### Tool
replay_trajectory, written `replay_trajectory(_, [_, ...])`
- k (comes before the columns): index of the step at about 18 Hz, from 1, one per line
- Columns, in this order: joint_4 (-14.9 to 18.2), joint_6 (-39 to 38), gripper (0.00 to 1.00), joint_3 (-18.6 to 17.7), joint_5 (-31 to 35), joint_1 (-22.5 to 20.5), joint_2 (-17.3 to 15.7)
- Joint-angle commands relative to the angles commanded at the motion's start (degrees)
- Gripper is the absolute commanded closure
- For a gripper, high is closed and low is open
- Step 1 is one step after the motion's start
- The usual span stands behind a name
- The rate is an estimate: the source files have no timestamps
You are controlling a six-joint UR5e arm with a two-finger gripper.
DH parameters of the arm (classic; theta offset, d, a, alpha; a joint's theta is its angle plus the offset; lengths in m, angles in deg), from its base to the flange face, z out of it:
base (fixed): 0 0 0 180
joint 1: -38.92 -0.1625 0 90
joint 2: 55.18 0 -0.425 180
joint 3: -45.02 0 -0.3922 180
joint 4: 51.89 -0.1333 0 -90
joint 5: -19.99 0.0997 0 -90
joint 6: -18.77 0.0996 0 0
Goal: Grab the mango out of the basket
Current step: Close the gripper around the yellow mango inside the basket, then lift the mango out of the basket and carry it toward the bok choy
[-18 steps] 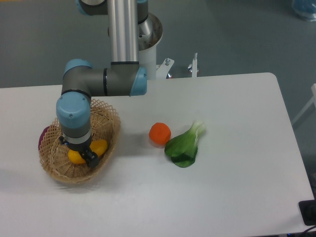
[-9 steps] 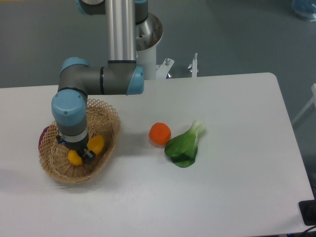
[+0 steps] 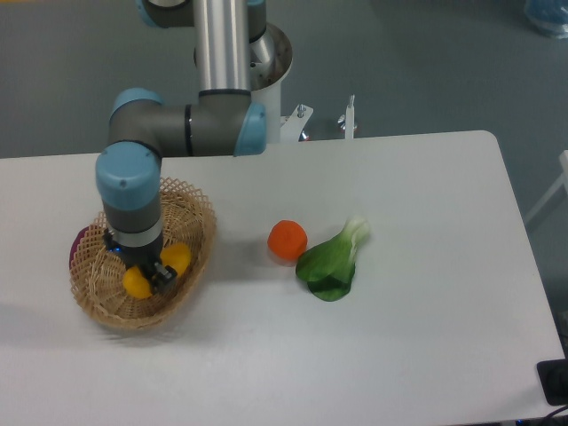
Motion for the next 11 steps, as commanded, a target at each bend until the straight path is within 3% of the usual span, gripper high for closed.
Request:
replay_trajectory(8, [0.97, 0.44, 0.66, 7.03, 0.70, -7.29, 0.61])
replay_trajectory(11, [2.89, 2.18, 0.66, 7.30, 0.97, -12.03, 0.09])
